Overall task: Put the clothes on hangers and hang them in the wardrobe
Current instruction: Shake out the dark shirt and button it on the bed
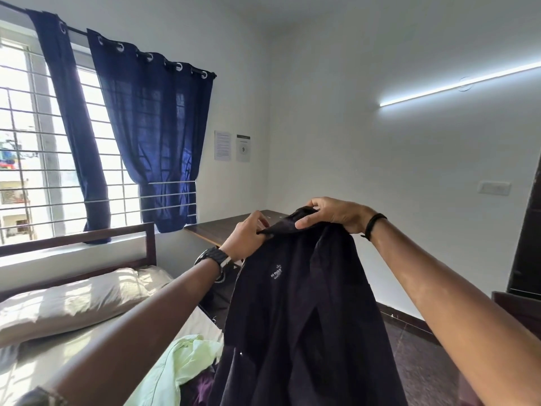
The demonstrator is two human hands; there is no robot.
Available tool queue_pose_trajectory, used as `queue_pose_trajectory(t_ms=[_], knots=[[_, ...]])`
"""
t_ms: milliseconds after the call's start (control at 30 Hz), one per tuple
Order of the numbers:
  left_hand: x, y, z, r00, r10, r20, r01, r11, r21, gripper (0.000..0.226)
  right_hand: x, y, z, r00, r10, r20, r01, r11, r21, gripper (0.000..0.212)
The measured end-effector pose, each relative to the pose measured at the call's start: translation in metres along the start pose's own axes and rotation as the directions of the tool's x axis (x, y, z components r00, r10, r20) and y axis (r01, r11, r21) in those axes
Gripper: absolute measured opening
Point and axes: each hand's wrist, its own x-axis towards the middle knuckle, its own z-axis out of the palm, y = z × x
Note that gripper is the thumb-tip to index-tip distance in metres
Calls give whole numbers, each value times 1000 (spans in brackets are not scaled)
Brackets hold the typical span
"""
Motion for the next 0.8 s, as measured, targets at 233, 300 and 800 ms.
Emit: queue_pose_trajectory(t_ms=[233, 300, 800], knots=[[4, 34, -24, 918, 66, 391, 80, 935, -346, 18, -2, 8, 0, 999, 48, 14, -25, 711, -702, 36], [4, 47, -28, 866, 74, 494, 109, 937, -332, 18, -2, 7, 6, 999, 10, 42, 25, 647, -762, 25], [20, 42, -39, 977, 138, 161, -123, 988, -97, 40, 23, -1, 52, 970, -106, -217, -9, 881, -472, 10]])
